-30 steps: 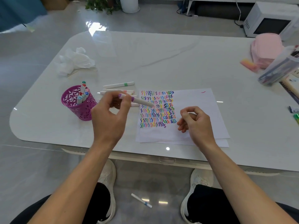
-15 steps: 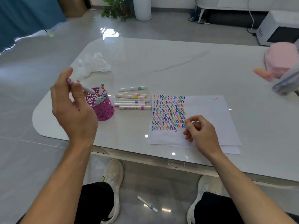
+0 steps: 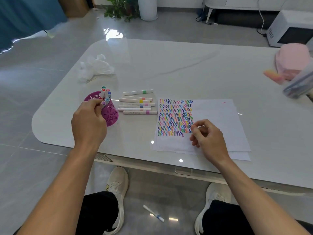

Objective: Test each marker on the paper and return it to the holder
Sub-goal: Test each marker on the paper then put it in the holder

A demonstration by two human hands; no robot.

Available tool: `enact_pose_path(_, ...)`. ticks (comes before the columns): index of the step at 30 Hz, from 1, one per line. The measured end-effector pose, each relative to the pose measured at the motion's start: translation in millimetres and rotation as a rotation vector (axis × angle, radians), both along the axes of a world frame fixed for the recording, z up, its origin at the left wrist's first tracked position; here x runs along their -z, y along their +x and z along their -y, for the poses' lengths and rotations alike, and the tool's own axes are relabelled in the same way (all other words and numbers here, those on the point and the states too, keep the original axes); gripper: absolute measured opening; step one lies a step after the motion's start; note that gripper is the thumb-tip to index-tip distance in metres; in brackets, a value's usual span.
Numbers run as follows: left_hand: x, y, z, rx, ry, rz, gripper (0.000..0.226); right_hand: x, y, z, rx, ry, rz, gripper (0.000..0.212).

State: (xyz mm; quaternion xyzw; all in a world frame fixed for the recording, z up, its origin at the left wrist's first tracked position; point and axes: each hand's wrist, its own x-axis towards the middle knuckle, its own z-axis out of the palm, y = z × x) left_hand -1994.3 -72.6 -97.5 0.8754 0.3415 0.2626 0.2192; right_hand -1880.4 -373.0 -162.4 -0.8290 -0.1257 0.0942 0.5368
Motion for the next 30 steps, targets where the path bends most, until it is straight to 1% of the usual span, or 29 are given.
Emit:
enact_pose_path(5, 0.1, 2.4, 4.9, -0.021, -0.024, -0.008, 0.031, -0.7, -0.1, 1.1, 0.000, 0.006, -0.002, 0.005)
enact_pose_path(7, -1.4, 2.1, 8.2, -0.019, -0.007, 0.034, 0.035, -0.7, 0.0, 1.1, 0.001, 0.003, 0.002, 0.005)
enact_pose_path(11, -8.0, 1.7, 18.9, 0.036, 0.091, 0.151, 0.039, -1.6, -0.5, 2.6, 0.004, 0.009, 0.004, 0.005)
enact_pose_path(15, -8.9, 1.8, 37.9, 0.164, 0.124, 0.232, 0.035, -5.7, -3.4, 4.9, 0.011, 0.014, 0.021, 0.005)
enact_pose_path(18, -1.4, 1.7, 54.3, 0.286, 0.160, 0.251, 0.030, -9.8, -8.8, 4.3, 0.010, 0.023, 0.042, 0.005)
enact_pose_path(20, 6.8, 0.9, 66.9, 0.380, 0.150, 0.230, 0.026, -13.0, -14.6, 4.2, 0.006, 0.032, 0.063, 0.006)
enact_pose_path(23, 22.3, -6.4, 90.4, 0.510, 0.089, 0.102, 0.022, -15.4, -27.9, 6.5, -0.009, 0.040, 0.104, 0.005)
enact_pose_path(27, 41.8, -20.9, 113.8, 0.599, -0.001, -0.024, 0.014, -10.7, -55.0, 11.1, -0.060, 0.031, 0.161, 0.005)
enact_pose_path(30, 52.7, -30.8, 120.1, 0.676, -0.027, -0.123, 0.018, -2.9, -78.3, 11.5, -0.106, 0.030, 0.197, 0.007)
